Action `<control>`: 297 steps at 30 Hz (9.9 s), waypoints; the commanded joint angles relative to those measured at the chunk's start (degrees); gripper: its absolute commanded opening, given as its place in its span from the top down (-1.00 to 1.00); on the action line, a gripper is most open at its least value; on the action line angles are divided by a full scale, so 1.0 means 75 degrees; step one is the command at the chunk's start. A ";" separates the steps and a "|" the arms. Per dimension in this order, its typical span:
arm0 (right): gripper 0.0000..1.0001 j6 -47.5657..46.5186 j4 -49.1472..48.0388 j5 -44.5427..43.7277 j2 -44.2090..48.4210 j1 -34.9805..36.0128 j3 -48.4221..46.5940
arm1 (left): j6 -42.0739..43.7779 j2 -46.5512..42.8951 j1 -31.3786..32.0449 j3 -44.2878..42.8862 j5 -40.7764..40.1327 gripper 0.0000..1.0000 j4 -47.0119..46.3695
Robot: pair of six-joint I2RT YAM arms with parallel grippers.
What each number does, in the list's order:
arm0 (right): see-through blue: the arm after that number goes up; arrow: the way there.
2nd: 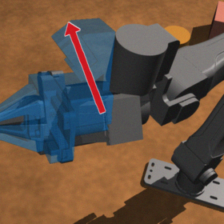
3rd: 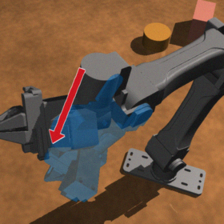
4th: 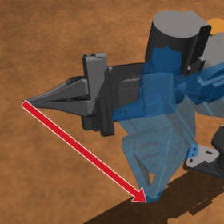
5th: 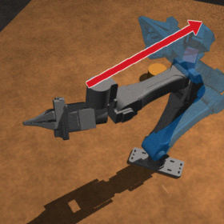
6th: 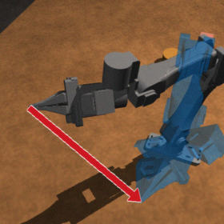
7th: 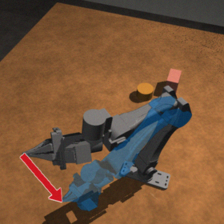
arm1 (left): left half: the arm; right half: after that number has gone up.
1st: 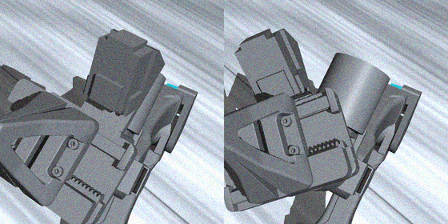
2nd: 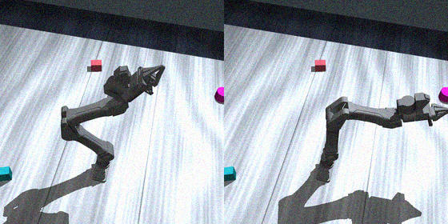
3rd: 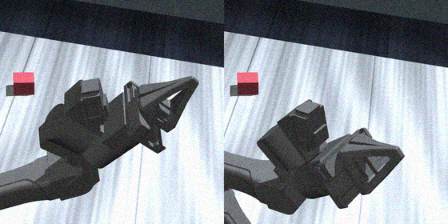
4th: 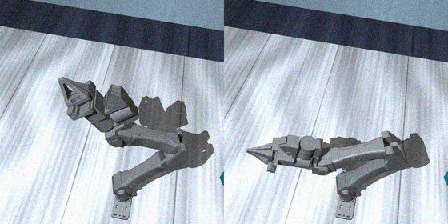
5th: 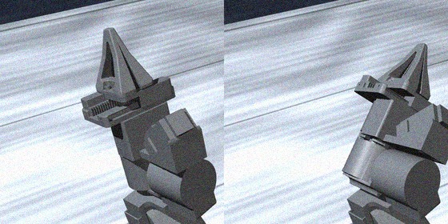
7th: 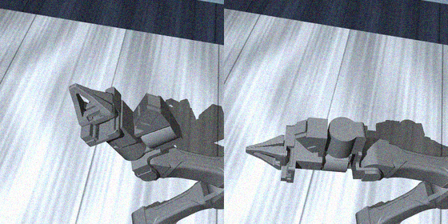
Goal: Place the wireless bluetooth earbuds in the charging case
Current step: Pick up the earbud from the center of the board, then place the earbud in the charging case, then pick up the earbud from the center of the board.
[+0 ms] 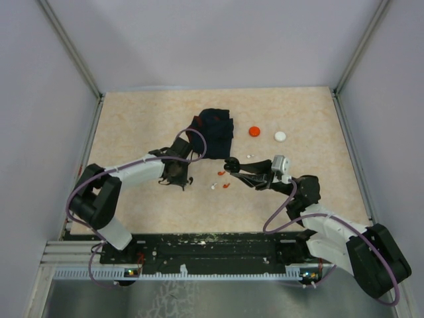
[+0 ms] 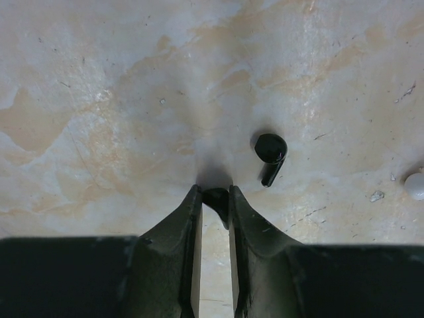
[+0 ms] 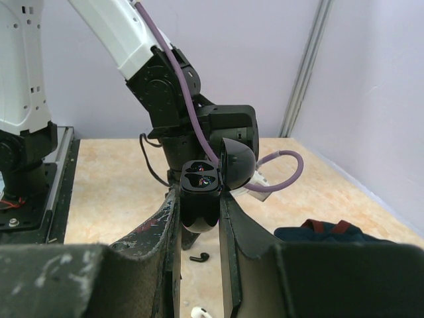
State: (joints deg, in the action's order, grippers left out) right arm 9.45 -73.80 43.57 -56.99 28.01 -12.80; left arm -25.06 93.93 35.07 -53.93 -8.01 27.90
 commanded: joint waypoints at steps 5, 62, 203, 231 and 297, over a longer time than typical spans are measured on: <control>1.00 -0.0263 0.0274 -0.0085 0.0122 0.0054 -0.0152 | 0.0303 -0.0853 0.0058 0.0254 -0.0143 0.61 -0.0486; 1.00 -0.0552 -0.2787 -0.1116 -0.1900 0.0077 -0.0543 | 0.2080 -0.4049 0.3495 0.0760 -0.1141 0.74 -0.7421; 1.00 -0.0774 -0.1426 -0.1567 -0.0749 0.0074 0.0230 | 0.0169 0.0239 0.0539 0.0018 -0.0132 0.55 -0.1576; 1.00 -0.0636 -0.1559 -0.1463 -0.0828 0.0074 0.0195 | 0.0616 -0.0107 0.0610 -0.0085 -0.1568 0.11 0.0104; 1.00 -0.0695 -0.1282 -0.1464 -0.0472 0.0074 0.0288 | 0.0739 0.0740 0.0951 -0.0684 -0.1392 0.36 0.0135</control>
State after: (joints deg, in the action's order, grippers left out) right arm 4.10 -80.93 32.25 -61.54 28.03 -10.85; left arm -19.64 99.37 42.59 -59.02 -20.75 26.65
